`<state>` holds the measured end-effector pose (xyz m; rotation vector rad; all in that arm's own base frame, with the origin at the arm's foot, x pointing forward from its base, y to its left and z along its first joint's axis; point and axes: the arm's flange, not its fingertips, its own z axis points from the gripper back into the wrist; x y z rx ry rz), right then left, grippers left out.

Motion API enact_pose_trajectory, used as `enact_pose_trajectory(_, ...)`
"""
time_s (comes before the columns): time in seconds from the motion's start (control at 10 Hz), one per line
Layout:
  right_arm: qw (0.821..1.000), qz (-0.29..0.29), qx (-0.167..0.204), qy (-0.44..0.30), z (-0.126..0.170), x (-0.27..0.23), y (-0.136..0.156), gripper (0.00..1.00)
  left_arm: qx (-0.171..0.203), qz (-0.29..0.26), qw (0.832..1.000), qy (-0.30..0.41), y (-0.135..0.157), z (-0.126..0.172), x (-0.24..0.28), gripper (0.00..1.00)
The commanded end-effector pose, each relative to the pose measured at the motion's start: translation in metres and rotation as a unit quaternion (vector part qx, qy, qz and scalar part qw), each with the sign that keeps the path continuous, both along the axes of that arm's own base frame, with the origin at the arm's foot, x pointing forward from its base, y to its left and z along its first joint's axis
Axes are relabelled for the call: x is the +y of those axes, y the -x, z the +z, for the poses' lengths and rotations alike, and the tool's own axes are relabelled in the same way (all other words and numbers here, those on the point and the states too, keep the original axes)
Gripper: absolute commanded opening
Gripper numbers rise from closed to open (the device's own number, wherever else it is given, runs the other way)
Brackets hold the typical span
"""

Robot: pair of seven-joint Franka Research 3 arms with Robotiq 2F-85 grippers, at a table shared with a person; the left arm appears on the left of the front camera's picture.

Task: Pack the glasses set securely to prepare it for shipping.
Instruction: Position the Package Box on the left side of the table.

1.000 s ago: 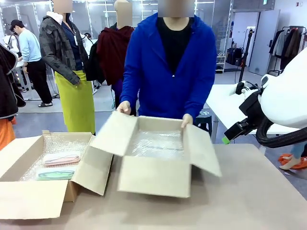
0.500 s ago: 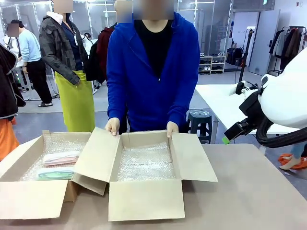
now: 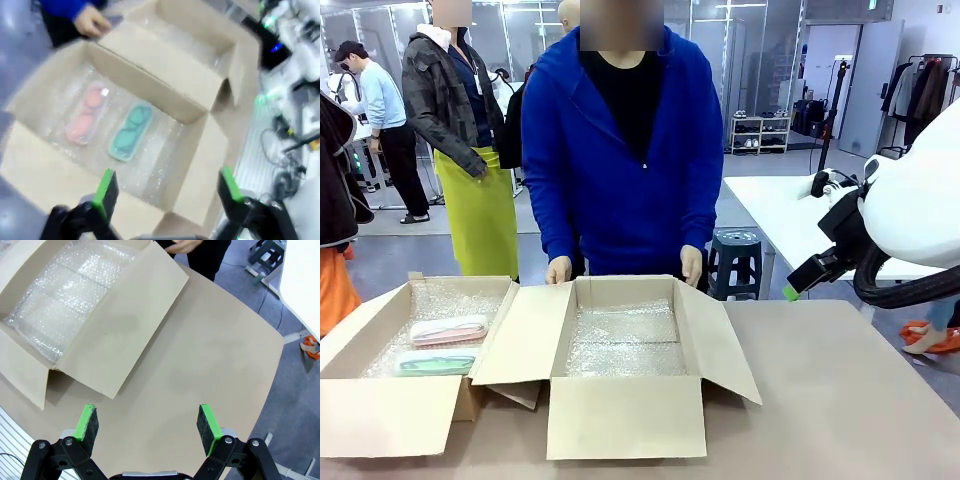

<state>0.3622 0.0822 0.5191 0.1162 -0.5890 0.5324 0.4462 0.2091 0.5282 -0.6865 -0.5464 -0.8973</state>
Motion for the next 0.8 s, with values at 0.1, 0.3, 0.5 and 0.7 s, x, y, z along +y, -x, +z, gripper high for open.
enact_pose_trajectory(0.1, 1.000, -0.011, 0.001, -0.001, 0.001, 0.003, 0.001, 1.00, -0.065, -0.032, 0.990, -0.118, 0.051, -0.006, -0.100, 1.00)
enact_pose_trajectory(0.3, 1.000, -0.011, 0.001, -0.001, 0.001, 0.003, 0.001, 1.00, -0.071, -0.019, 0.978, -0.196, 0.053, -0.008, -0.150, 1.00)
enact_pose_trajectory(0.5, 1.000, -0.011, 0.001, -0.001, 0.001, 0.003, 0.001, 1.00, -0.105, -0.018, 0.964, -0.246, 0.068, -0.005, -0.196, 1.00)
enact_pose_trajectory(0.7, 1.000, -0.011, 0.001, -0.001, 0.001, 0.003, 0.001, 1.00, -0.108, -0.017, 0.957, -0.269, 0.076, -0.009, -0.219, 1.00)
